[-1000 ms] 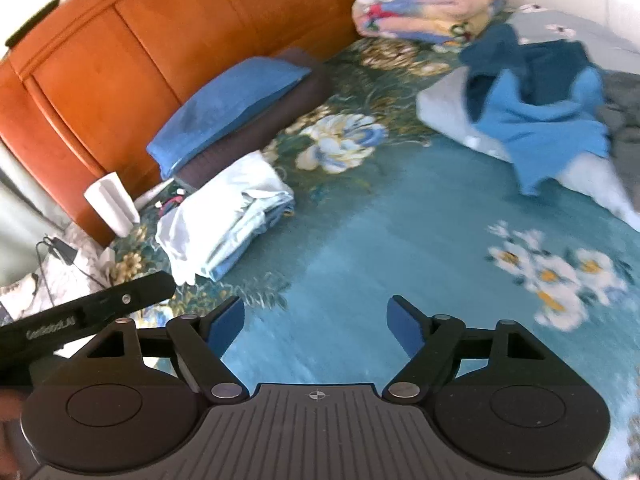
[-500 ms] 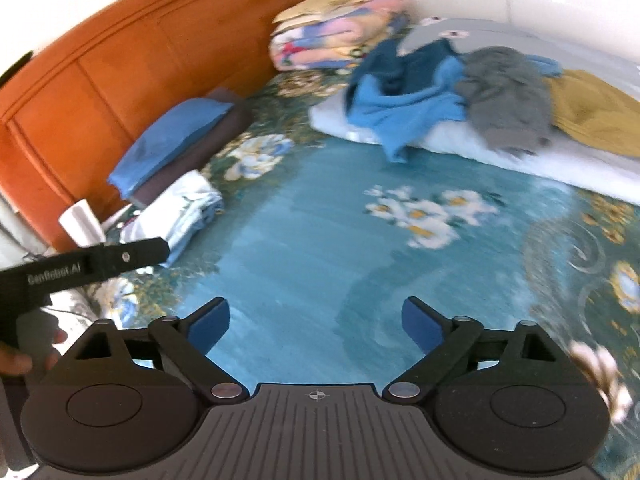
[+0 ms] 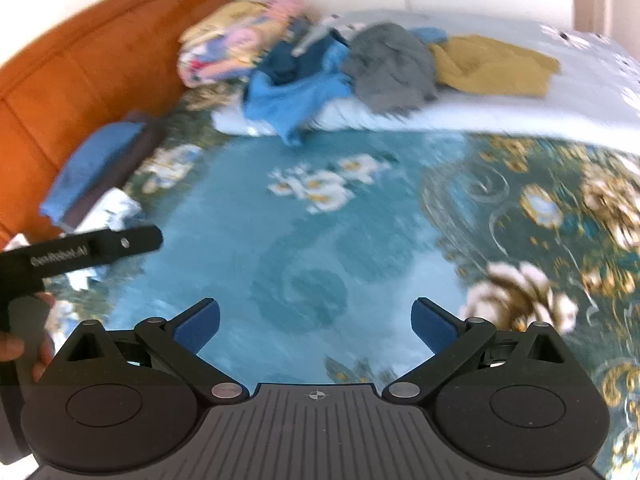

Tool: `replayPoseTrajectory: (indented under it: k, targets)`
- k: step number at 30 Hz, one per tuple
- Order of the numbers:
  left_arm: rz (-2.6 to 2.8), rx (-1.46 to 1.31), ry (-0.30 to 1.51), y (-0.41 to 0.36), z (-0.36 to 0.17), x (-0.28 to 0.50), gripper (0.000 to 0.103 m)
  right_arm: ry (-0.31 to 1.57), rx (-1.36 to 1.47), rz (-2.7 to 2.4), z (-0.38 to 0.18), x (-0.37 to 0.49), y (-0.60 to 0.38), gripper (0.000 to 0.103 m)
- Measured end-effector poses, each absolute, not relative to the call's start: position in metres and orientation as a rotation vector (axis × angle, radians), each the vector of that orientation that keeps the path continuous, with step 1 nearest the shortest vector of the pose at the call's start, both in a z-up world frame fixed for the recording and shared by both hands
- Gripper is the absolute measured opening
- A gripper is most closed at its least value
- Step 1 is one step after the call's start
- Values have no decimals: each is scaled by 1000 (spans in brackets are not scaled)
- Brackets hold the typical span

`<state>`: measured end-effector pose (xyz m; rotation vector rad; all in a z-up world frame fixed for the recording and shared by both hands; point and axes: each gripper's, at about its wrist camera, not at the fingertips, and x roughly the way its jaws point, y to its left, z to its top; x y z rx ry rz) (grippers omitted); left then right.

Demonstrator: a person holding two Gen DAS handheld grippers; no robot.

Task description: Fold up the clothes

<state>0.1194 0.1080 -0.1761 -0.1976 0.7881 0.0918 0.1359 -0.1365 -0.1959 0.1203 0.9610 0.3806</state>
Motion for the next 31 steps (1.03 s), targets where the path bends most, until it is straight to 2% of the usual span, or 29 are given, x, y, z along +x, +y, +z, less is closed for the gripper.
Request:
replayPoseTrajectory:
  k: [11, 23, 31]
  targets:
    - [68, -118, 806, 113, -238, 129, 101, 957, 135, 284, -251, 118, -131, 103]
    - [186, 36, 785, 110, -278, 125, 101, 944, 102, 272, -289, 119, -110, 103]
    - [165, -15, 758, 112, -295, 125, 101, 957, 96, 282, -305, 119, -108, 103]
